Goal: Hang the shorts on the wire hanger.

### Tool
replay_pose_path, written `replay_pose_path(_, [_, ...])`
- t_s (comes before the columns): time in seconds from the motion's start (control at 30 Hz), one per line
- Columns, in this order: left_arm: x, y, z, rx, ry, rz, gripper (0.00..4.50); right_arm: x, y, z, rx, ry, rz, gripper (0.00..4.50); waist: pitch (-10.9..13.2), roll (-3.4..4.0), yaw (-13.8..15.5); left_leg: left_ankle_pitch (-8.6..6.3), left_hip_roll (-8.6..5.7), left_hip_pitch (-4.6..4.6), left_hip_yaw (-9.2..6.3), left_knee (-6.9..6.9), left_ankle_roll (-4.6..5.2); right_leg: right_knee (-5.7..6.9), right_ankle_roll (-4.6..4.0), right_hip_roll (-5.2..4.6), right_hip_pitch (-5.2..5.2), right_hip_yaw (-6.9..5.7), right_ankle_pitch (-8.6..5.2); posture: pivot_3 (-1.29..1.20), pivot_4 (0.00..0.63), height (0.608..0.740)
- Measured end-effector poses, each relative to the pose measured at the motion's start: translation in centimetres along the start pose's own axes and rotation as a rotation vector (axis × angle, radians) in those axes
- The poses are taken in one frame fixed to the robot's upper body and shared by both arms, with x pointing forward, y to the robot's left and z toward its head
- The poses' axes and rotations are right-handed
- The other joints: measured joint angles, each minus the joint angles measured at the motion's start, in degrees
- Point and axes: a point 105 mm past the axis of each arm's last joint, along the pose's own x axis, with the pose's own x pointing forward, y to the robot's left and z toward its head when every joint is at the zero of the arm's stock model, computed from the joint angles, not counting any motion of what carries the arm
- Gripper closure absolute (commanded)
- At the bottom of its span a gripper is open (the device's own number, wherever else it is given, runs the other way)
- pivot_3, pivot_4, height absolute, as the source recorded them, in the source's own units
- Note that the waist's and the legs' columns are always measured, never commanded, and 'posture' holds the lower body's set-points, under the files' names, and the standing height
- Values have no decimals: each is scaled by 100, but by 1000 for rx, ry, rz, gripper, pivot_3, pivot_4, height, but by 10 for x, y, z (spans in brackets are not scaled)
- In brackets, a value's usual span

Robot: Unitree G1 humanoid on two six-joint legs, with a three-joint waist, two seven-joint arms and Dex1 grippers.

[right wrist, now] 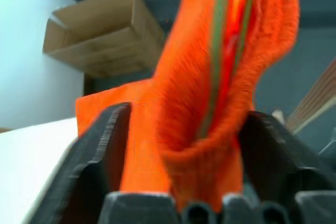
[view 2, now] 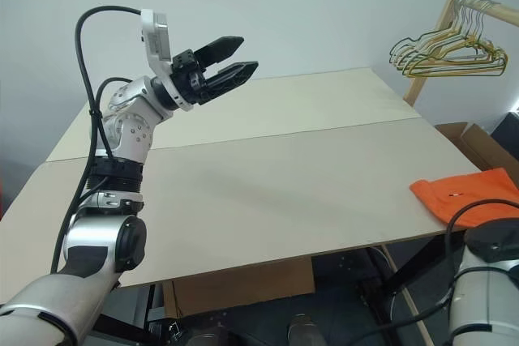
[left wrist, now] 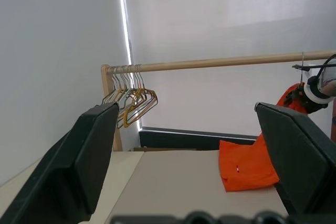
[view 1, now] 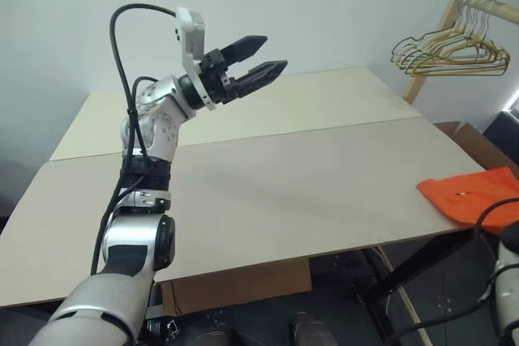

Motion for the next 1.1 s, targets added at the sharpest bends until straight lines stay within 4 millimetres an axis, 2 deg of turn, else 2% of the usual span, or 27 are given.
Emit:
replay_pose_path(0.13, [0,0,0,0,2,-1,0,-16,2,25,-131,-232,-61,31,0,0,-37,0,0,1,0,0,0,-1,5,0,3,0,2,-28,0,740])
replay_pose_path(0.27, [0,-1,0,4,4,-3,0,-40,9,50,-333,-582,-173,31,1,-3,-102,0,-4,4,0,1,0,-2,17,2,9,11,4,-24,0,740])
replay_pose_path(0.33, [0,-2,0,9,3,-5,0,-58,22,55,-421,-765,-180,31,1,-3,-124,1,-5,10,1,1,2,-2,20,3,13,16,4,-22,0,740])
replay_pose_path(0.4, [1,-2,-1,9,6,-7,0,-84,48,53,-475,-939,-82,31,3,-6,-177,1,-3,26,5,-2,2,0,21,7,23,24,5,-15,0,740])
replay_pose_path(0.47, [0,-4,-2,12,9,-8,0,-105,80,36,-504,-1019,148,31,14,-24,-226,-1,4,81,1,-16,4,-10,25,15,80,19,3,-11,0,740])
replay_pose_path(0.53, [-3,-7,-3,27,16,-16,0,-121,111,10,-558,-1027,422,31,14,-41,-249,-3,6,98,-5,-25,5,-17,28,15,100,14,1,3,0,740])
replay_pose_path(0.63, [-18,-8,-14,34,60,-2,0,-146,145,-47,-678,-918,848,31,14,-42,-252,-6,7,93,-5,-30,11,-19,47,12,97,14,11,28,0,740])
replay_pose_path(0.7, [-30,-11,-27,39,101,16,0,-165,156,-82,-741,-826,1104,31,15,-44,-218,-6,8,84,-10,-30,12,-23,48,9,91,9,12,55,0,740])
replay_pose_path(0.8, [-41,-19,-45,60,178,33,0,-191,155,-126,-881,-716,1410,31,26,-70,-60,-11,11,76,-10,-29,19,-37,47,5,91,0,14,104,0,740])
replay_pose_path(0.9, [-53,-20,-50,106,239,65,0,-200,143,-164,-1019,-581,1608,31,31,-93,136,-13,14,70,-9,-29,20,-54,45,2,90,-10,15,141,0,740])
replay_pose_path(1.0, [-65,-22,-52,167,294,85,0,-202,133,-183,-1092,-479,1715,31,32,-100,323,-13,12,65,-6,-28,21,-66,41,-4,90,-11,16,146,0,740])
replay_pose_path(1.1, [-77,-22,-62,188,363,107,0,-208,127,-194,-1111,-410,1806,31,38,-114,476,-13,14,59,-7,-25,21,-69,22,-3,85,-18,11,163,0,740])
